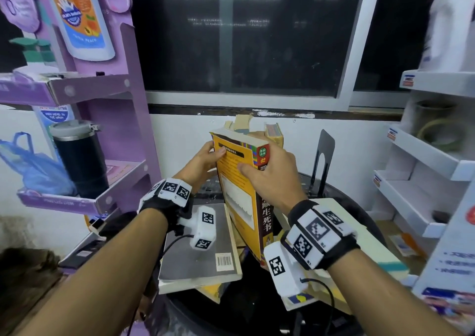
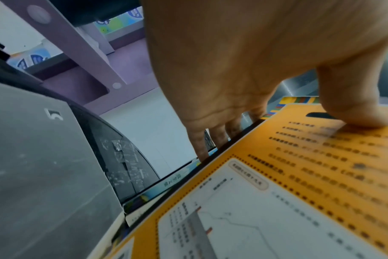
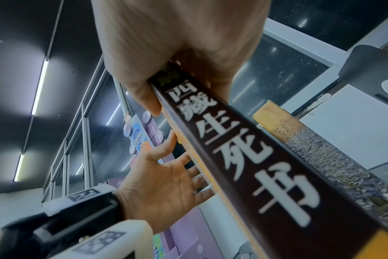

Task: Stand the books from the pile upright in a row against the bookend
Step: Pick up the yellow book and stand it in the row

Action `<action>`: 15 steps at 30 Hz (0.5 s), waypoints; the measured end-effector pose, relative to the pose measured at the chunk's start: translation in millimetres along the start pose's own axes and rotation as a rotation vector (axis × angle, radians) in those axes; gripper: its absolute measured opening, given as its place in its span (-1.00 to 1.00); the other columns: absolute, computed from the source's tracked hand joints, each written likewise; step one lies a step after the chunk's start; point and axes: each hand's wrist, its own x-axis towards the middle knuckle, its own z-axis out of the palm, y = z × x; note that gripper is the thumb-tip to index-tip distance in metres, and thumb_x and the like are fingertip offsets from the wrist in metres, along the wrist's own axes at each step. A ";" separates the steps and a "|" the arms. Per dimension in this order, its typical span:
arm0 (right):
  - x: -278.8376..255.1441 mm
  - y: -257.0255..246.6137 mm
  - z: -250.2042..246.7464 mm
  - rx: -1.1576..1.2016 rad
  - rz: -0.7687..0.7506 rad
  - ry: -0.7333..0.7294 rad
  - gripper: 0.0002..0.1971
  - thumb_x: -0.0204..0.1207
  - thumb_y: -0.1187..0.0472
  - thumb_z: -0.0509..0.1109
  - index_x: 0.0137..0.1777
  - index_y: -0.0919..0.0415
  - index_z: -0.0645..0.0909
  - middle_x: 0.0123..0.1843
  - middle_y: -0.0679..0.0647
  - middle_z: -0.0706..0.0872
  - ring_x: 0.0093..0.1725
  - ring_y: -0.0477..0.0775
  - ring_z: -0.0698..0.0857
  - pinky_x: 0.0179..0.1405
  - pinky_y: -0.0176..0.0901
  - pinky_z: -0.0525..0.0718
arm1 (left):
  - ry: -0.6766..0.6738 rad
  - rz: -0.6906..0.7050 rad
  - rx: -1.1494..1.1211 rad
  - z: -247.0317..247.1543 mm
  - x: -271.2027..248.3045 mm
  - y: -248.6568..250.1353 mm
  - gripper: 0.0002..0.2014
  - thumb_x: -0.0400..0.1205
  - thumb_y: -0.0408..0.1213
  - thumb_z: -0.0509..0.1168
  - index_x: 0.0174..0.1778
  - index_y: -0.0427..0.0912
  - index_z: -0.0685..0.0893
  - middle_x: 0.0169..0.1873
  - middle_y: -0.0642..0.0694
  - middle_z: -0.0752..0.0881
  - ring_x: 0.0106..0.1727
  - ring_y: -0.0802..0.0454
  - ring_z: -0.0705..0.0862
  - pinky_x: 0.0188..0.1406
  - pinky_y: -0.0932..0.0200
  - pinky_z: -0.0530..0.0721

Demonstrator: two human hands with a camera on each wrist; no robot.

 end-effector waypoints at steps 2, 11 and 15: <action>1.7 -1.4 -2.3 -0.007 -0.018 0.007 -0.61 0.45 0.21 0.53 0.27 0.00 0.62 -0.16 -0.41 0.63 -0.20 -0.50 0.63 -0.25 -0.74 0.47 | 0.012 0.023 -0.075 1.8 2.0 -2.3 -0.47 0.45 -0.08 0.28 0.38 -0.05 0.46 0.09 -0.01 0.71 0.11 0.01 0.66 0.05 0.09 0.59; 21.6 -22.9 -53.1 -0.058 0.069 -0.143 -0.56 0.41 0.15 0.58 0.23 -0.16 0.53 -0.05 -0.24 0.71 -0.08 -0.21 0.74 -0.05 -0.26 0.74 | 0.039 0.167 -0.257 32.2 15.6 14.5 -0.46 0.45 -0.24 0.34 0.37 -0.22 0.44 0.03 -0.17 0.75 0.00 -0.06 0.79 -0.10 0.09 0.76; 30.3 -35.2 -78.3 -0.123 0.116 -0.223 -0.57 0.41 0.16 0.59 0.16 -0.19 0.50 -0.05 -0.17 0.72 -0.10 -0.15 0.76 -0.12 -0.20 0.77 | 0.003 0.177 -0.227 45.1 23.2 28.0 -0.51 0.44 -0.25 0.35 0.31 -0.15 0.46 -0.06 -0.11 0.79 -0.10 0.00 0.82 -0.19 0.15 0.76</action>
